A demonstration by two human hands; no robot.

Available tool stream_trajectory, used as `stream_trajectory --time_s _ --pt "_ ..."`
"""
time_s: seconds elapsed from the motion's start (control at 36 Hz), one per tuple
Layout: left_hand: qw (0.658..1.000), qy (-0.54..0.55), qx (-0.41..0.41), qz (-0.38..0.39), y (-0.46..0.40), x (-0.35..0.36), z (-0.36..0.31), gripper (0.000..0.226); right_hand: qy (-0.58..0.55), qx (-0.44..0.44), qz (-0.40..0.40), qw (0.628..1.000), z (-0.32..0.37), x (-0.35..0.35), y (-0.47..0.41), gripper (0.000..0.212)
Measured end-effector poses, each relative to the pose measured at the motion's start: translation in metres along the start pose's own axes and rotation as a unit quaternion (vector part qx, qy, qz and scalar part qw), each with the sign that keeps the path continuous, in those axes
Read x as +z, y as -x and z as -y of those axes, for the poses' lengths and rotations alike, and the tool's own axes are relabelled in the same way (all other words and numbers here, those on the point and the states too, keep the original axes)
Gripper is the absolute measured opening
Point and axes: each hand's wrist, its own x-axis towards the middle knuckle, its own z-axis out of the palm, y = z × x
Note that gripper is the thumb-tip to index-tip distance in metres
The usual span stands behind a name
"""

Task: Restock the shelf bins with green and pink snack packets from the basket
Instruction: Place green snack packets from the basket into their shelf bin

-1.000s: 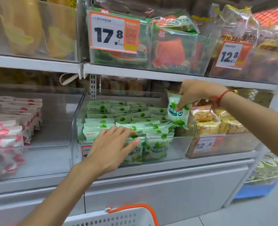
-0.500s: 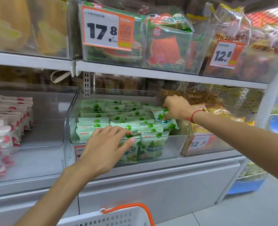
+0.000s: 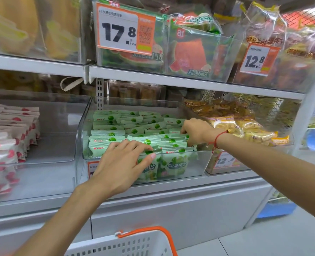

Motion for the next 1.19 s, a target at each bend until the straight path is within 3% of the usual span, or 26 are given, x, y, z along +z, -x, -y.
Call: stream_trajectory --time_s 0.14,0.44,0.67,0.78,0.94,1.06,1.19 --pt "1.000 -0.005 -0.003 0.001 -0.002 0.000 0.000 0.076 0.055 -0.036 -0.133 0.989 -0.014 0.006 -0.003 0.038" --pt "1.000 -0.001 -0.006 0.005 0.001 0.000 0.000 0.076 0.000 -0.011 -0.062 0.998 -0.012 0.019 -0.012 0.038" --pt "1.000 -0.001 -0.016 0.016 0.000 -0.002 -0.001 0.051 -0.058 0.018 -0.053 0.997 -0.016 0.010 0.004 0.045" --pt "1.000 -0.004 -0.003 -0.031 0.003 0.001 -0.001 0.042 -0.127 0.015 -0.104 0.986 -0.024 0.001 0.030 0.030" --pt "0.984 0.059 0.016 -0.169 0.023 -0.001 -0.005 0.030 -0.235 -0.026 -0.216 0.947 0.004 0.001 0.084 0.018" --pt "0.975 0.079 -0.017 -0.207 0.065 0.006 -0.007 0.026 -0.266 -0.072 -0.119 0.954 0.047 0.017 0.108 0.013" --pt "0.974 0.128 -0.154 -0.106 0.132 0.049 0.013 0.023 -0.227 -0.152 0.060 0.960 0.106 0.073 0.109 0.011"
